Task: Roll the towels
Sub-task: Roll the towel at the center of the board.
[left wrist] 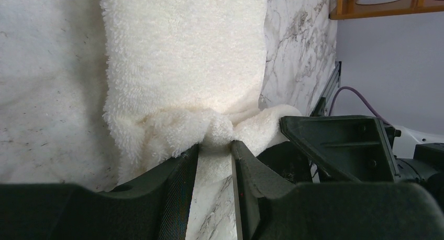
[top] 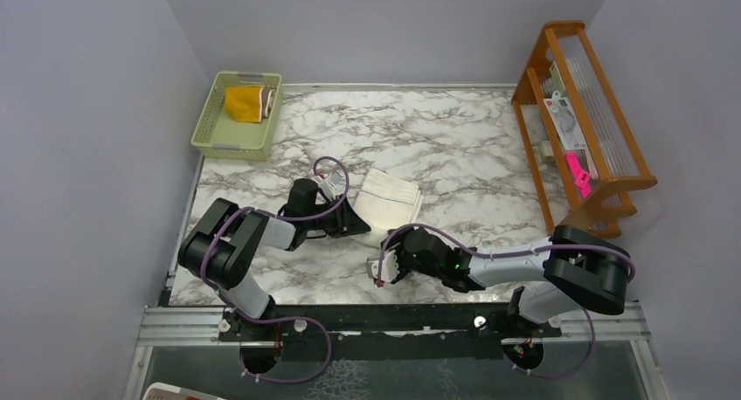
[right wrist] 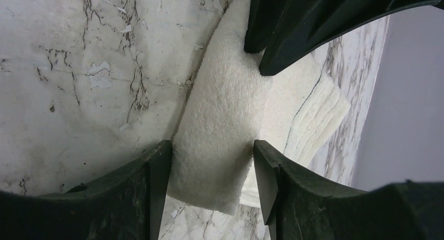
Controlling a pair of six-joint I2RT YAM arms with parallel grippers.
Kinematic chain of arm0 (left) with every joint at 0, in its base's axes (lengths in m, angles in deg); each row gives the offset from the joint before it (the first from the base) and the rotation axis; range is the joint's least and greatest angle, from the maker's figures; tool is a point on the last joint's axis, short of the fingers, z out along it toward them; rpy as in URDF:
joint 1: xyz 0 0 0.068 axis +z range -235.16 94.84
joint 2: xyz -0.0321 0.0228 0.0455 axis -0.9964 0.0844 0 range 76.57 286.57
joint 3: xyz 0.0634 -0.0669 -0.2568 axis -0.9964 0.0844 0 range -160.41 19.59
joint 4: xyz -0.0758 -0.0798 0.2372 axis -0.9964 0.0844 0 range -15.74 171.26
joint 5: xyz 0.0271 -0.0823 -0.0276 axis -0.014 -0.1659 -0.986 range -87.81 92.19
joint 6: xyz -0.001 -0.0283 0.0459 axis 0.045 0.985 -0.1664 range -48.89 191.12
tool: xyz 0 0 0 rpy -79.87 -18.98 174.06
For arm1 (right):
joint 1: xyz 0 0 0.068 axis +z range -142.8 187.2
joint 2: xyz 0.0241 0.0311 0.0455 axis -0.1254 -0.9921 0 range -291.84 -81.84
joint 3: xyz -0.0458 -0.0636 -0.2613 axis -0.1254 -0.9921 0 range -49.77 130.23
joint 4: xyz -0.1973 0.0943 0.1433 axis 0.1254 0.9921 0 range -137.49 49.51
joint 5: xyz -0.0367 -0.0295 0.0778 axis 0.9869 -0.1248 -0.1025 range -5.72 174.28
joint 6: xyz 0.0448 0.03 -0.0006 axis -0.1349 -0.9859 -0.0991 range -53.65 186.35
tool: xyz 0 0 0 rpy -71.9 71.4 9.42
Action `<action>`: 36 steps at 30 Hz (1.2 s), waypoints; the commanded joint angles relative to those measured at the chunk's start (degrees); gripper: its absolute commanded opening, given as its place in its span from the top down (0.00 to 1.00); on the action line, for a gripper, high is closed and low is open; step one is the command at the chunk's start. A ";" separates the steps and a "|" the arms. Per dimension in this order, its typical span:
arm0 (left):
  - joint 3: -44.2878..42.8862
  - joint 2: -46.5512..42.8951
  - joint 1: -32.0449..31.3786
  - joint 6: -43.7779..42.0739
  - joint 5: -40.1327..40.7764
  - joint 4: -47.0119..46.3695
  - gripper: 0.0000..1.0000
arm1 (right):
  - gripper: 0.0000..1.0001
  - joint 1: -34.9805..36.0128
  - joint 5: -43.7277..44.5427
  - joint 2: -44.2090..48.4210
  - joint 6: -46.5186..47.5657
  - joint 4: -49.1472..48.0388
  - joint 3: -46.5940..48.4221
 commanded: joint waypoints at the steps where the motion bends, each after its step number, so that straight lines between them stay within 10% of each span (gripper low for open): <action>1: 1.05 2.97 -0.13 -3.67 4.07 6.75 0.65 | 0.43 0.31 2.74 -1.35 0.47 -2.13 -0.16; 20: -0.52 -2.80 3.56 -1.24 -1.21 8.91 0.65 | 0.72 -0.72 -8.92 -9.36 -15.96 19.38 10.84; 26: -2.91 -7.55 5.59 -0.51 -3.11 11.24 0.62 | 0.99 -4.70 -14.68 -10.15 -24.02 23.02 15.60; 36: -12.91 -22.89 13.80 -8.83 -4.58 29.86 0.55 | 0.99 -14.30 -29.79 -5.79 -50.85 14.24 16.22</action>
